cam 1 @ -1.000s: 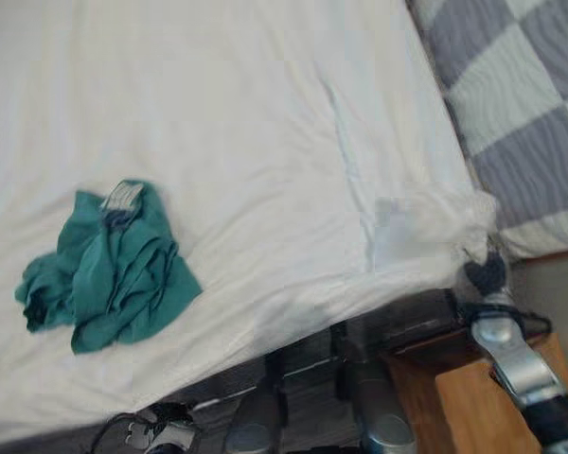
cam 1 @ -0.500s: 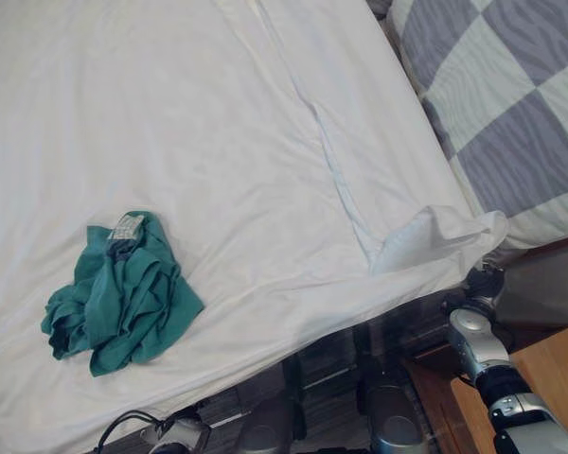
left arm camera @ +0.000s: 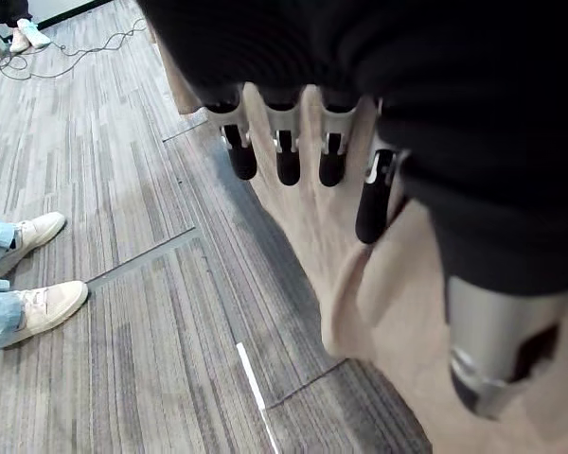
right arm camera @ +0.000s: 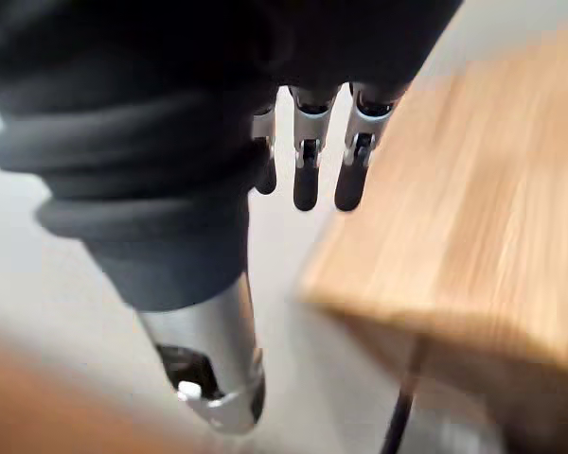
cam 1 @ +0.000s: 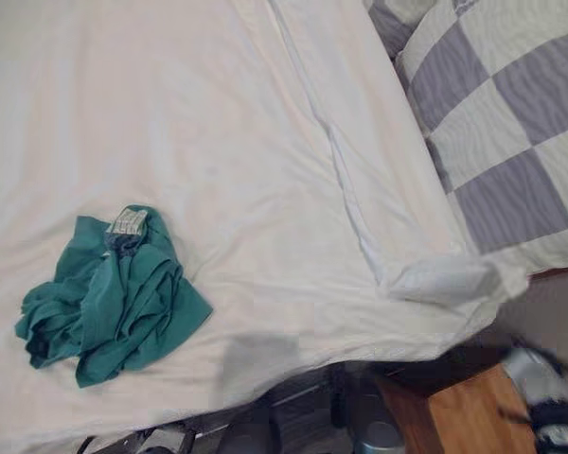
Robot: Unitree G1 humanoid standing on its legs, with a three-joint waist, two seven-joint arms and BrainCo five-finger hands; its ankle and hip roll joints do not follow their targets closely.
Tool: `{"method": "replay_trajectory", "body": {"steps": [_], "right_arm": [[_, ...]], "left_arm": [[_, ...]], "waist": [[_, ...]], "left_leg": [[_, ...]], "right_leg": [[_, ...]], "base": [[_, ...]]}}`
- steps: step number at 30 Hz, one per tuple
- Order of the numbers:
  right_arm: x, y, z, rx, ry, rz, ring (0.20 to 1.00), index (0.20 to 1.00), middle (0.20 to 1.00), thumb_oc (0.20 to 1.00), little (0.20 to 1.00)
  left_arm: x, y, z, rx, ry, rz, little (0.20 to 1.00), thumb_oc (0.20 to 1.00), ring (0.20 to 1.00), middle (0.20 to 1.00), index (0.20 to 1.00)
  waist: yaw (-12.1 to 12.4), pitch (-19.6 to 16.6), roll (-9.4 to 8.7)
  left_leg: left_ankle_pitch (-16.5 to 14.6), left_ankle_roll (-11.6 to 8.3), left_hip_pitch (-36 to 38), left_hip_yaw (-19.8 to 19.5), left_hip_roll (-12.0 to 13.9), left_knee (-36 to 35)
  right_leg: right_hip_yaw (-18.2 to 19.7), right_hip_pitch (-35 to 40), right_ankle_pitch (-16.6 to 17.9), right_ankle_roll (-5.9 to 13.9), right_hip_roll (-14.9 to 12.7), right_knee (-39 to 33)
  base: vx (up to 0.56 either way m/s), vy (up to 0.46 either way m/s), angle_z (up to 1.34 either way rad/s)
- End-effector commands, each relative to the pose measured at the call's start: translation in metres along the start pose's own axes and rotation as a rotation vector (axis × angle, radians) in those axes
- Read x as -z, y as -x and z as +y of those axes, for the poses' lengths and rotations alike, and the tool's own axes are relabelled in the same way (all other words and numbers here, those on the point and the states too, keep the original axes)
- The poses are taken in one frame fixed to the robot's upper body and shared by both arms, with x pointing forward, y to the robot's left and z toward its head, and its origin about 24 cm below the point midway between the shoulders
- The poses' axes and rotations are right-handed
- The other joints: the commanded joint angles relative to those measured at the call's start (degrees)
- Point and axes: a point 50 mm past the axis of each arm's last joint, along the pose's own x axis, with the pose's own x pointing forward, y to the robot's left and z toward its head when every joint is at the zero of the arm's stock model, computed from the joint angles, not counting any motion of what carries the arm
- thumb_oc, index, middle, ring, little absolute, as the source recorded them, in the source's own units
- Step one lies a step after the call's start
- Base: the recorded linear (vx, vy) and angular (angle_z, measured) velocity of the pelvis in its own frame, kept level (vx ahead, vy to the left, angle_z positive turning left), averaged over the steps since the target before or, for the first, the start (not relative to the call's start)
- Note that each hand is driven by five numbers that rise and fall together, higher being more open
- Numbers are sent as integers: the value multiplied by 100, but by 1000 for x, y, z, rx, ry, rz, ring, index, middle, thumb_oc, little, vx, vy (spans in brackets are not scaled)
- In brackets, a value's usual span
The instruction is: Tidy up the quilt and then pick up the clothes from the bed and put them into the laundry hamper.
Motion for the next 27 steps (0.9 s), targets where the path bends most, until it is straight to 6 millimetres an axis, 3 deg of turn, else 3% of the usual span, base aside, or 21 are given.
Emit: {"method": "replay_trajectory", "body": {"steps": [1,3,6,8,10,12,13,14,15,16,18,19,20,21,22,27], "right_arm": [[-19,-42,-80,267,96,-42,1000,1000,1000,1000,1000],[-9,-46,-85,263,114,1,1000,1000,1000,1000,1000],[42,-54,-99,246,95,230,1000,1000,1000,1000,1000],[48,-55,-99,233,46,225,1000,1000,1000,1000,1000],[31,-54,-91,194,-9,127,1000,1000,1000,1000,1000],[-8,-44,-71,135,-45,-52,1000,1000,1000,1000,1000],[-36,-29,-55,87,-73,-174,1000,1000,1000,1000,1000],[-80,2,-33,-1,-117,-390,423,423,423,423,423],[-102,24,-22,-51,-142,-480,200,200,200,200,200],[-133,62,-7,-166,-171,-664,200,200,200,200,200],[-167,126,4,-318,-213,-913,200,200,200,200,200],[-171,135,6,-374,-235,-957,200,200,200,200,200],[-192,188,4,-502,-252,-1143,200,200,200,200,200],[-198,210,2,-553,-262,-1230,200,200,200,200,200],[-202,244,1,-676,-281,-1359,200,200,200,200,200],[-190,322,10,-937,-308,-1596,200,200,200,200,200]], "left_arm": [[-9,-1,0,-18,88,25,1000,1000,1000,1000,1000],[-10,-2,1,-19,99,23,1000,1000,1000,1000,1000],[-16,-3,5,-23,126,-5,1000,1000,1000,1000,1000],[-20,-3,5,-25,118,-19,1000,1000,1000,1000,1000],[-20,-3,8,-34,113,-18,1000,1000,1000,1000,1000],[-17,-4,11,-46,106,-9,1000,1000,1000,1000,1000],[-16,-4,13,-55,101,-5,1000,1000,1000,1000,1000],[-15,-4,14,-70,97,-1,1000,1000,1000,1000,1000],[-15,-3,14,-78,95,-2,1000,1000,1000,1000,1000],[-16,-2,12,-88,95,2,1000,1000,1000,1000,1000],[-18,0,8,-93,99,6,1000,1000,1000,1000,1000],[-19,1,7,-94,98,10,1000,1000,1000,1000,1000],[-21,4,1,-90,96,16,1000,1000,1000,1000,1000],[-21,5,-2,-87,93,22,1000,1000,1000,1000,1000],[-21,7,-8,-80,86,38,1000,1000,1000,1000,1000],[-18,15,-26,-55,43,54,1000,1000,1000,1000,1000]], "waist": [[-402,203,465],[-388,212,422],[-301,290,307],[-246,317,304],[-189,320,297],[-134,330,291],[-108,336,284],[-80,354,274],[-56,360,269],[-36,381,273],[-12,408,307],[-6,409,313],[4,433,363],[16,443,392],[15,458,452],[143,548,637]], "left_leg": [[-139,-389,-363,-250,488,-35],[-130,-386,-358,-266,506,-35],[-126,-368,-334,-303,555,-28],[-136,-354,-329,-368,539,-3],[-153,-336,-321,-444,509,11],[-176,-326,-314,-508,485,25],[-189,-317,-310,-533,469,31],[-204,-298,-313,-571,432,31],[-203,-289,-331,-582,414,23],[-207,-272,-347,-603,379,0],[-202,-251,-418,-605,321,-35],[-202,-248,-440,-603,310,-35],[-210,-241,-523,-614,258,-35],[-210,-240,-552,-625,232,-35],[-212,-240,-603,-648,190,-35],[-203,-258,-696,-666,116,-35]], "right_leg": [[-112,58,-784,179,175,158],[-133,66,-781,180,170,169],[-189,132,-746,198,134,146],[-181,153,-720,215,110,148],[-183,170,-710,238,77,165],[-218,152,-723,253,49,242],[-235,133,-734,256,36,288],[-264,113,-759,253,19,352],[-271,87,-769,248,16,377],[-303,55,-790,244,14,406],[-337,-9,-795,243,1,396],[-340,-23,-794,243,-4,392],[-321,-70,-787,244,-21,348],[-309,-89,-783,243,-27,332],[-295,-125,-785,247,-38,315],[-405,-207,-804,217,-74,300]], "base": [[-96,28,-47],[-83,6,-37],[-100,2,-21],[-43,-15,-15],[-22,-28,-15],[-4,-27,-24],[1,-45,-27],[-6,-51,-21],[-11,-62,-13],[-10,-47,-12],[-17,-43,-23],[-21,-27,-20],[0,0,0],[-3,11,-4],[-3,19,-5],[-7,-25,19]]}}
